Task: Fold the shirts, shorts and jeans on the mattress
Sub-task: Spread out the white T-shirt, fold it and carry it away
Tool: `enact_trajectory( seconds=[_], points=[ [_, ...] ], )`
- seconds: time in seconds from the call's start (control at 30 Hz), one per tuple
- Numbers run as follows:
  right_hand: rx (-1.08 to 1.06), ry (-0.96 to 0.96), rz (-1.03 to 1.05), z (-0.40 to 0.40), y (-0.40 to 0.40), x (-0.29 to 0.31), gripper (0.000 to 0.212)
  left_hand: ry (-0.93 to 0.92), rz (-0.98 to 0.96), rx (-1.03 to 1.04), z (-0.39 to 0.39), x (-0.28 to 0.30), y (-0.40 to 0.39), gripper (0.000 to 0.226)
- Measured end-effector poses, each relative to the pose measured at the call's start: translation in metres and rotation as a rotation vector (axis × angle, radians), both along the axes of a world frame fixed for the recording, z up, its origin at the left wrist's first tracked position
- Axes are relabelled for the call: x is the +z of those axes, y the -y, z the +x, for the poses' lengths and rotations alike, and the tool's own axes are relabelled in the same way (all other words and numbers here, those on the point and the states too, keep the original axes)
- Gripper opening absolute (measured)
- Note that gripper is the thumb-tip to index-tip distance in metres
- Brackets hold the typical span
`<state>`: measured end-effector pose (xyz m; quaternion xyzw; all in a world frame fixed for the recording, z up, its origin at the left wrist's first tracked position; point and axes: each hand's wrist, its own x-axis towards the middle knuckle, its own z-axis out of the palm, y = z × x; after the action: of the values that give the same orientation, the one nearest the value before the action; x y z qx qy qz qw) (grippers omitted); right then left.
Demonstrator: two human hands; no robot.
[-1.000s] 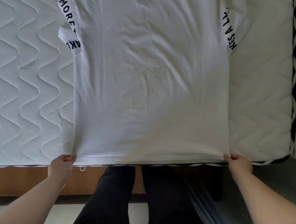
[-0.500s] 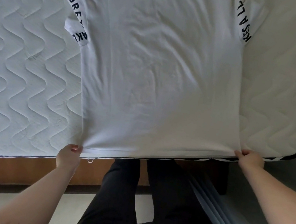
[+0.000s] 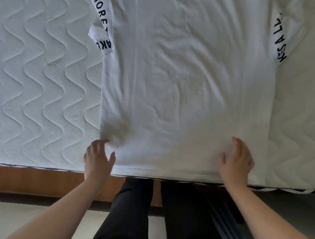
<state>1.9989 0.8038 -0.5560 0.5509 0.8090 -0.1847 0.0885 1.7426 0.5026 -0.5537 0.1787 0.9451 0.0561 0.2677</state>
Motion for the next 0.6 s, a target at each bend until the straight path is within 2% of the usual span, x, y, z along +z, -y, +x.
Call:
enact_trajectory(
  seconds=[0.1,0.17,0.33,0.43,0.6],
  points=[
    [0.287,-0.013,-0.031,-0.054,0.017,-0.01,0.07,-0.033,0.066,-0.229,-0.007,-0.004,-0.03,0.056],
    [0.394,-0.025,-0.046,-0.09,0.023,-0.016,0.071,-0.055,0.063,-0.353,-0.019,-0.009,-0.047,0.066],
    [0.489,-0.073,-0.046,-0.174,0.019,-0.028,0.069,-0.122,0.05,-0.514,-0.069,-0.027,-0.082,0.073],
    [0.517,-0.073,-0.049,-0.215,0.008,-0.036,0.067,-0.182,0.045,-0.57,-0.102,-0.033,-0.098,0.069],
    [0.604,-0.037,-0.042,-0.27,-0.016,-0.049,0.064,-0.178,0.072,-0.634,-0.144,-0.043,-0.112,0.061]
  ],
)
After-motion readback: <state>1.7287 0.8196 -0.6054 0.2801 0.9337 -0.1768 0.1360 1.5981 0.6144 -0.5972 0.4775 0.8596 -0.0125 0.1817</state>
